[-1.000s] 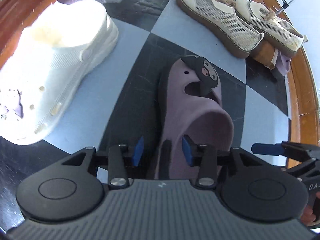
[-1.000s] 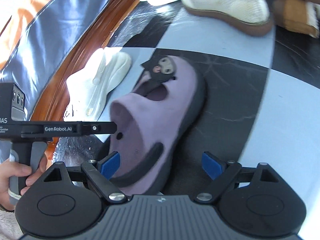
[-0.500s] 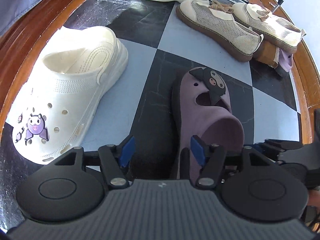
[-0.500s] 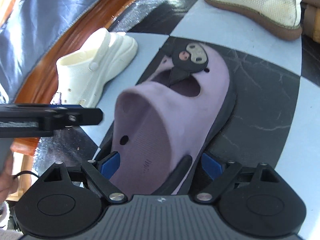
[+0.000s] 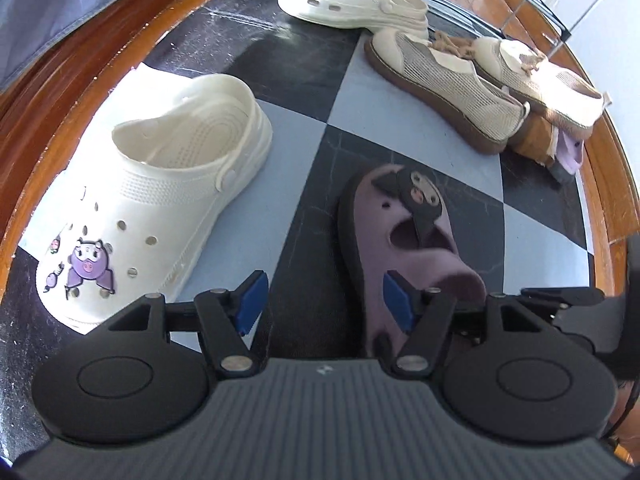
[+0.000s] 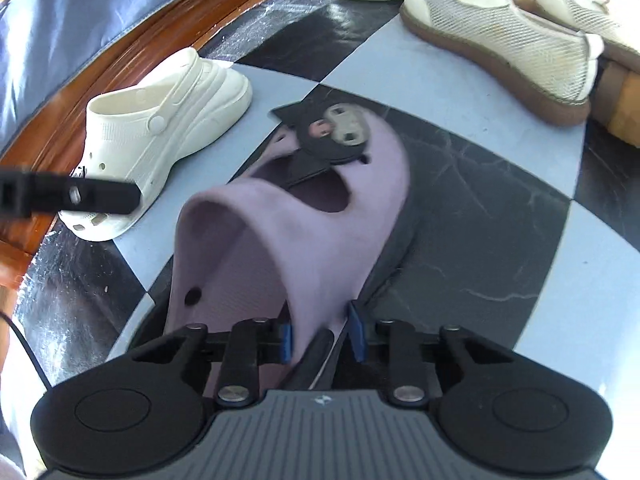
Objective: Organize scattered shoes
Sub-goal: 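Carry the purple clog beside the white clog, lower it and open left tool, then grasp the purple clog with the right tool and rotate it on the mat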
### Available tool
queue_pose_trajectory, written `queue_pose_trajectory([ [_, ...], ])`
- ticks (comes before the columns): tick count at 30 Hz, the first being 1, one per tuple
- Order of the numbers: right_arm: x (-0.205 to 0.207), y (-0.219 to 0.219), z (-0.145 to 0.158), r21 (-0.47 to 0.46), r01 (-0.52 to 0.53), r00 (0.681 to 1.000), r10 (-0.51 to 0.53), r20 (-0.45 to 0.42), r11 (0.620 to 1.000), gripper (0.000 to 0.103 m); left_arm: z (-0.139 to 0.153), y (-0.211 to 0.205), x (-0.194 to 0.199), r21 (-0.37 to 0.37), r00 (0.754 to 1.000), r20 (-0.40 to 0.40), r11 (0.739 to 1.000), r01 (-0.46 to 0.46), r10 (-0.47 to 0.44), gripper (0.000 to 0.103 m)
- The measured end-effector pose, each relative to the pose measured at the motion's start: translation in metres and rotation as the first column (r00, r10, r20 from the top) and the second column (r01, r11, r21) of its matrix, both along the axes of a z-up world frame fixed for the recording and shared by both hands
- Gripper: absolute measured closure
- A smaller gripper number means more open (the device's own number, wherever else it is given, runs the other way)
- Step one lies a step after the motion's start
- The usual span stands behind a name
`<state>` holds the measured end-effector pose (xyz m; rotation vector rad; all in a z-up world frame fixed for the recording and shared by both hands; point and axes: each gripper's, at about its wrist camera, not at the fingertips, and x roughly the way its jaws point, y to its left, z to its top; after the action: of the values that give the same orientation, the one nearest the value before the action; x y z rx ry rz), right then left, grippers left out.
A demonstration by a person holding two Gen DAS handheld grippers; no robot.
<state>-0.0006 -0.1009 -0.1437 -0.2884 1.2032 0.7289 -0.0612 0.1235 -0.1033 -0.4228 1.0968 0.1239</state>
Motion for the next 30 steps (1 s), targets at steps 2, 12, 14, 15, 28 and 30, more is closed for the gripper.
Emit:
queue_pose_trajectory([
  [2,-0.004,-0.003,0.006,-0.041,-0.023,0.997,0.026,0.078,0.999,0.088,0.001,0.004,0.000,-0.011,1.000,-0.006,1.000,-0.008,0.008,0.040],
  [12,0.012,-0.016,0.054,-0.384,0.018,0.898,0.154,0.412,0.923,0.013,-0.006,0.026,-0.026,-0.084,0.993,-0.114,0.996,0.000,-0.010,0.040],
  [14,0.019,-0.031,0.065,-0.307,0.089,0.933,0.028,0.358,0.947,0.013,-0.007,0.026,-0.030,-0.091,0.993,-0.120,0.996,-0.001,-0.009,0.040],
  [15,0.024,-0.040,0.071,-0.236,0.131,0.956,-0.060,0.286,0.963,0.014,-0.008,0.024,-0.027,-0.092,0.993,-0.118,0.996,0.004,-0.015,0.040],
  [28,0.069,-0.054,-0.003,0.193,0.403,0.894,-0.340,-0.292,0.895,0.095,0.003,-0.019,0.013,-0.045,0.985,-0.064,0.987,0.156,-0.159,0.040],
  [30,0.065,-0.038,0.000,0.191,0.292,0.944,-0.251,-0.212,0.937,0.094,0.011,-0.024,0.018,-0.039,0.983,-0.048,0.983,0.177,-0.179,0.040],
])
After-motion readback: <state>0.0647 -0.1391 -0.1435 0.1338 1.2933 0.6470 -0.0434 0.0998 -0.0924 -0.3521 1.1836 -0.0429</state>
